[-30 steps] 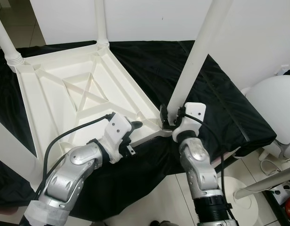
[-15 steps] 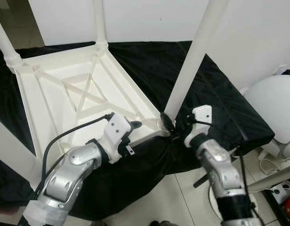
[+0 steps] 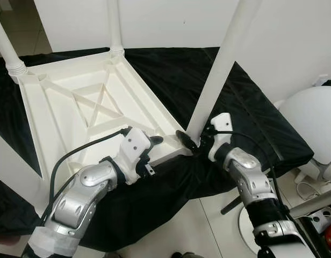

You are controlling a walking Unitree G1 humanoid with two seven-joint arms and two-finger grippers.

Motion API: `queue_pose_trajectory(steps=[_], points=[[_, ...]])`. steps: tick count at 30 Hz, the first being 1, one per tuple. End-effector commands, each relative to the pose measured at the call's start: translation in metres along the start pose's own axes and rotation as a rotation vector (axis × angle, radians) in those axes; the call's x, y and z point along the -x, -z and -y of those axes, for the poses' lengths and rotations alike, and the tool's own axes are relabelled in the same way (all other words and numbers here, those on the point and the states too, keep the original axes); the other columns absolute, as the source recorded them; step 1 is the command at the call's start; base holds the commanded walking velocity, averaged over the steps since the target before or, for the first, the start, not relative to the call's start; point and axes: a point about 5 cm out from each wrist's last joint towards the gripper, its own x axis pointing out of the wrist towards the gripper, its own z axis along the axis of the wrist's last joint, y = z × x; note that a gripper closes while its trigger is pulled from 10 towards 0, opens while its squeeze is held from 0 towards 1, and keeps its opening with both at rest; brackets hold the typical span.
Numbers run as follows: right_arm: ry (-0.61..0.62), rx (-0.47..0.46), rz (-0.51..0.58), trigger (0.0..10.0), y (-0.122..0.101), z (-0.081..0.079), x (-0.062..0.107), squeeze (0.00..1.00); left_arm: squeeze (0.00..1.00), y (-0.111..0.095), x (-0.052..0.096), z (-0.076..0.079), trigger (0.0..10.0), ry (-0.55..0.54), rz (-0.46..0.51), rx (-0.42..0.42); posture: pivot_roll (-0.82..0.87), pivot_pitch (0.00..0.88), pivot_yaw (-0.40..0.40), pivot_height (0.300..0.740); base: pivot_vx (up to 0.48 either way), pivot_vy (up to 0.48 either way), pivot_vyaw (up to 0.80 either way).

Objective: Building children table

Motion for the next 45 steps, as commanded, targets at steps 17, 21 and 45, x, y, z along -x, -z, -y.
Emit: queue_pose_trajectory(steps=[17,21,45], points=[[-0.087,0.074,-0.069,0.0,0.01,0.008,-0.008,0.0,0.0,0.002,0.0,0.002,10.0,0.001,-0.014,-0.012,0.08,0.096,-0.05,0.74,0.0,0.0,0.0],[-0.049,0.059,-0.072,10.0,0.012,0.012,-0.006,0.0,0.0,0.002,0.001,0.003,10.0,0.001,-0.014,-0.011,0.08,0.099,-0.049,0.74,0.0,0.0,0.0],[0.633,-0.089,-0.049,10.0,0.017,-0.01,-0.008,0.0,0.0,0.004,0.0,0.007,10.0,-0.005,-0.01,0.015,0.07,0.109,-0.049,0.74,0.0,0.0,0.0]])
